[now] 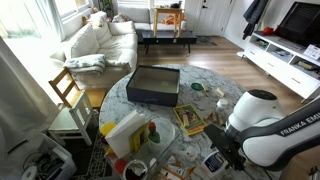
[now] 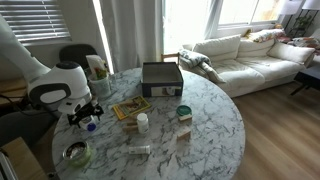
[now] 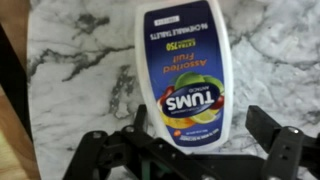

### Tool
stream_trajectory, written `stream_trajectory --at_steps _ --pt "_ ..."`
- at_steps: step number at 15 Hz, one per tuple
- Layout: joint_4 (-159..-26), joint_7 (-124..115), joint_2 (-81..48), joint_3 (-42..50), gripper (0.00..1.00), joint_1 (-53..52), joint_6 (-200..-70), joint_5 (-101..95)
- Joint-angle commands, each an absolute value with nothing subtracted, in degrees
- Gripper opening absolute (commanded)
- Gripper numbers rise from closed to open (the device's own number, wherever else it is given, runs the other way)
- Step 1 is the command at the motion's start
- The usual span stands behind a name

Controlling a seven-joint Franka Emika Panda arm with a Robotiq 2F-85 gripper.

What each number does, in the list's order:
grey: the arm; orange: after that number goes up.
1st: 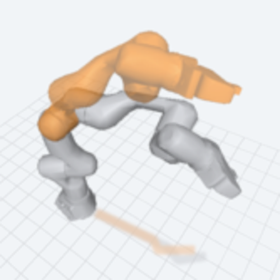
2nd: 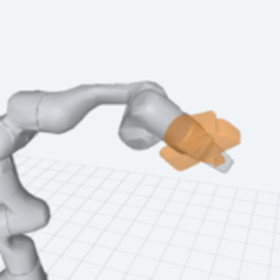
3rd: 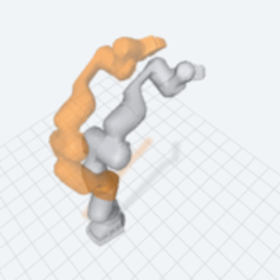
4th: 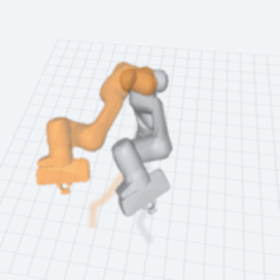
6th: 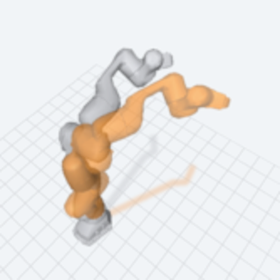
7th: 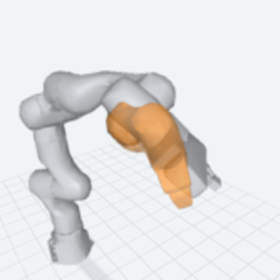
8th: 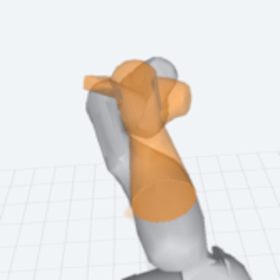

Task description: Pick up the container with a blue lid and place it the right way up on the table, pick up the container with a blue lid and put it in the clear storage container

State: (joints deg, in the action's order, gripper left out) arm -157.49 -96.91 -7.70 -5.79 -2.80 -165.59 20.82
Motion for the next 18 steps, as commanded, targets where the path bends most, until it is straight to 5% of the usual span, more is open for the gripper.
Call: stream_trajectory --at_steps 1,8,18 --pt "-157.41 -97.82 -9.82 -4.73 1.0 -4.37 -172.15 21.5" --pt "-153.69 -72.32 -6.82 -13.77 1.0 6.83 -163.1 36.08" --pt "-145.54 -47.36 -12.04 -2.85 1.0 6.06 -140.53 37.62"
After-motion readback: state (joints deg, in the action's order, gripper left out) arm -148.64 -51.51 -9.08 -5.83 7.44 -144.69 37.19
